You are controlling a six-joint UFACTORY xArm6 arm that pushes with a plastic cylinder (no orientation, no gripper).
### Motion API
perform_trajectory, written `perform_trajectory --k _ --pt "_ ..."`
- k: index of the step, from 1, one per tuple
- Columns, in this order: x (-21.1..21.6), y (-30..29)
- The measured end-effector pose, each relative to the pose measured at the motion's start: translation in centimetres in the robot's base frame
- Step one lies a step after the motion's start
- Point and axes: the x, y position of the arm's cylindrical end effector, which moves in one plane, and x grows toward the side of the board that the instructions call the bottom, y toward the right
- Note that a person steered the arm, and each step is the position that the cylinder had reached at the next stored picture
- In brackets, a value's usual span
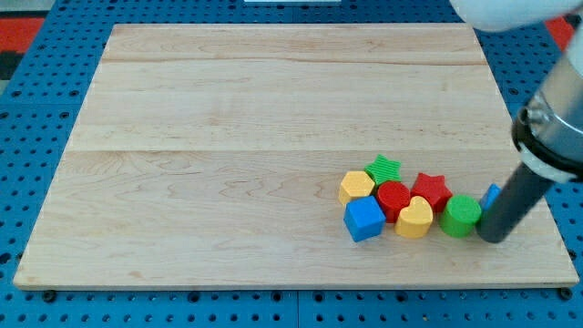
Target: Push the blue triangle to the top left side of the green circle
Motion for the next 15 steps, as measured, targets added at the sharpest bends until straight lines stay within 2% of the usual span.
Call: perform_trajectory --k 1,2,3,4,5,6,7,9,10,11,12,13,15 --pt "-0.5 0.2" --pt "-1.0 2.8" --pt "4.1 3.3" --pt "3.5 7.3" --pt "-1.8 12.4" --pt "-3.9 8.4" --pt "-3.4 0.7" --pt "-4.4 -5.4" --pt "-5.6 -4.0" --pt "-9.8 -0.5" --pt "-11.9 -3.8" --pt "-9.5 -8.4" --pt "-8.6 -9.5"
